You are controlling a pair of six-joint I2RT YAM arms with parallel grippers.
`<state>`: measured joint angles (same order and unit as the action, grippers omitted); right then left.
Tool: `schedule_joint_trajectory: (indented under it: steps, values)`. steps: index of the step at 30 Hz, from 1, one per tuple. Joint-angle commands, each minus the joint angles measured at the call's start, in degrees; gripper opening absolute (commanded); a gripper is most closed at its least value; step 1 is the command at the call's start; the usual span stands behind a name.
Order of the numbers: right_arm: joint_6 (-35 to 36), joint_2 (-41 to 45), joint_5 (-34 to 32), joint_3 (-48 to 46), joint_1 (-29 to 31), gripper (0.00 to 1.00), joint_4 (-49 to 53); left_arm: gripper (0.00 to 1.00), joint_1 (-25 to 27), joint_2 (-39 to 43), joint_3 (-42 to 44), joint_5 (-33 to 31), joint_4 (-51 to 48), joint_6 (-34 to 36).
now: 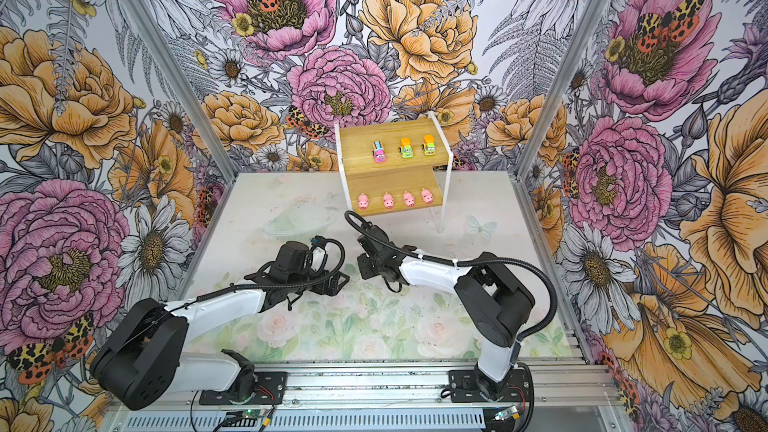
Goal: Place and organize the plastic toys onto the shelf
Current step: 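Lift the green-topped truck with the right gripper above the upper shelf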
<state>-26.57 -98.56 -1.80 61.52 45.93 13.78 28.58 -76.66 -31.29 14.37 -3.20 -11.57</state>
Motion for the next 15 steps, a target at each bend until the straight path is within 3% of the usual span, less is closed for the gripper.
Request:
schedule_joint_trajectory:
  steps: [1, 8, 15]
  values:
    - [0.3, 5.9, 1.1, 4.0, 1.2, 0.18, 7.3, 0.99, -0.7, -0.3, -1.1, -0.1, 0.4, -0.1]
    - [2.5, 13.5, -2.8, 19.4, 1.9, 0.17, 22.7, 0.99, -0.6, -0.7, -1.5, 0.5, 0.4, 0.2]
    - [4.4, 12.9, -8.1, 37.5, -0.2, 0.16, 30.1, 0.99, -0.5, 0.4, -1.2, 0.8, 0.6, 0.7]
